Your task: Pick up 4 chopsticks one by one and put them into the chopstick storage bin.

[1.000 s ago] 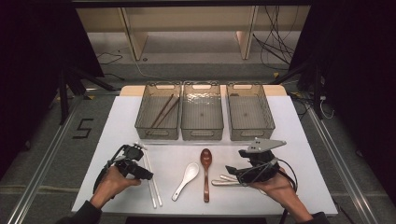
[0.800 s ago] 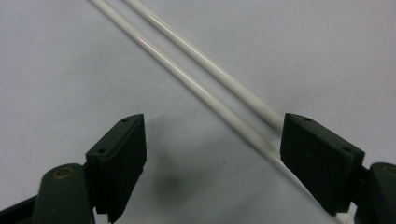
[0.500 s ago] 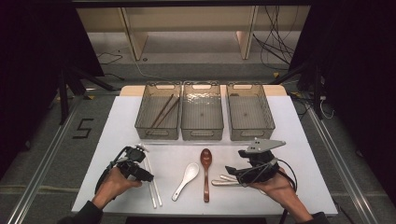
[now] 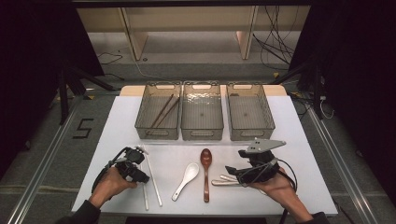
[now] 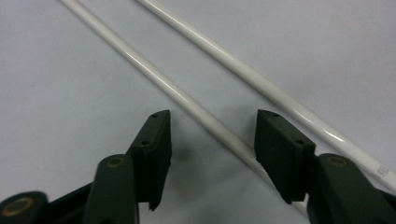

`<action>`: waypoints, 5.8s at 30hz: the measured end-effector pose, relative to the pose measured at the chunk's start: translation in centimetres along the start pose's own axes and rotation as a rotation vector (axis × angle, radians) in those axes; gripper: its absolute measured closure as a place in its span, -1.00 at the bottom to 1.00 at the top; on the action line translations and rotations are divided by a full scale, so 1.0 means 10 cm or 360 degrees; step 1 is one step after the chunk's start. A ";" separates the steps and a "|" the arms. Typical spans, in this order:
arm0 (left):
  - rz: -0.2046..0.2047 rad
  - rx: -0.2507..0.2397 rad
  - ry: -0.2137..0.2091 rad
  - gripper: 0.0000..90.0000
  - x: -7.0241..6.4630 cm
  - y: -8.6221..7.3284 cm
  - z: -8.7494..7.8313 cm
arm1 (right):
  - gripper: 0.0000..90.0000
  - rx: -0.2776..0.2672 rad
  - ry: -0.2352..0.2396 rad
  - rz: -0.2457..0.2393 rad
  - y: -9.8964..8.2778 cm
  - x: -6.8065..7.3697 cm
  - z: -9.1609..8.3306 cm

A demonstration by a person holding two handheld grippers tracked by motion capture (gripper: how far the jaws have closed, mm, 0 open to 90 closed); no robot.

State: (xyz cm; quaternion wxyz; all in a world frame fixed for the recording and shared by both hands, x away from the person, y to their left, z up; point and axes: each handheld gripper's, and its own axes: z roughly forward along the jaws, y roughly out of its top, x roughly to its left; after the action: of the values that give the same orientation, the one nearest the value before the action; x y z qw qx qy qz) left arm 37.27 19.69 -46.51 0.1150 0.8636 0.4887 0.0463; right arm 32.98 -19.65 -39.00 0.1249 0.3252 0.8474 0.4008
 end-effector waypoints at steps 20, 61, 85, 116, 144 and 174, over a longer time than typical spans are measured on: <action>-0.0022 -0.0002 -0.0042 0.56 0.14 -0.05 -0.03 | -0.36 0.0002 -0.0003 -0.0004 0.00 0.01 -0.01; -0.0057 0.0060 -0.0116 0.83 0.28 -0.01 -0.03 | -0.35 0.0014 0.0004 -0.0012 0.00 0.01 0.01; 0.0037 -0.0236 -0.0191 0.87 0.27 0.05 -0.46 | -0.35 0.0006 0.0007 -0.0007 0.01 0.01 0.01; -0.0055 -0.0731 -0.0183 0.87 0.65 0.94 -1.02 | -0.36 -0.0051 0.0013 0.0012 0.01 -0.02 -0.02; -0.0145 -0.0904 -0.0068 0.86 0.92 1.61 -0.91 | -0.36 -0.0051 0.0035 0.0006 0.00 -0.02 -0.02; -0.0152 -0.0851 0.0016 0.86 1.00 1.59 -0.43 | -0.36 -0.0046 0.0046 -0.0006 0.00 -0.01 -0.01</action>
State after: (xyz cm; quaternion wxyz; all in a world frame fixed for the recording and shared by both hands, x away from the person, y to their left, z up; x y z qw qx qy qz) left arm 54.85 21.03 -38.81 0.3385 0.7783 0.4999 0.1725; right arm 33.02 -19.81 -38.98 0.1181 0.3161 0.8438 0.4173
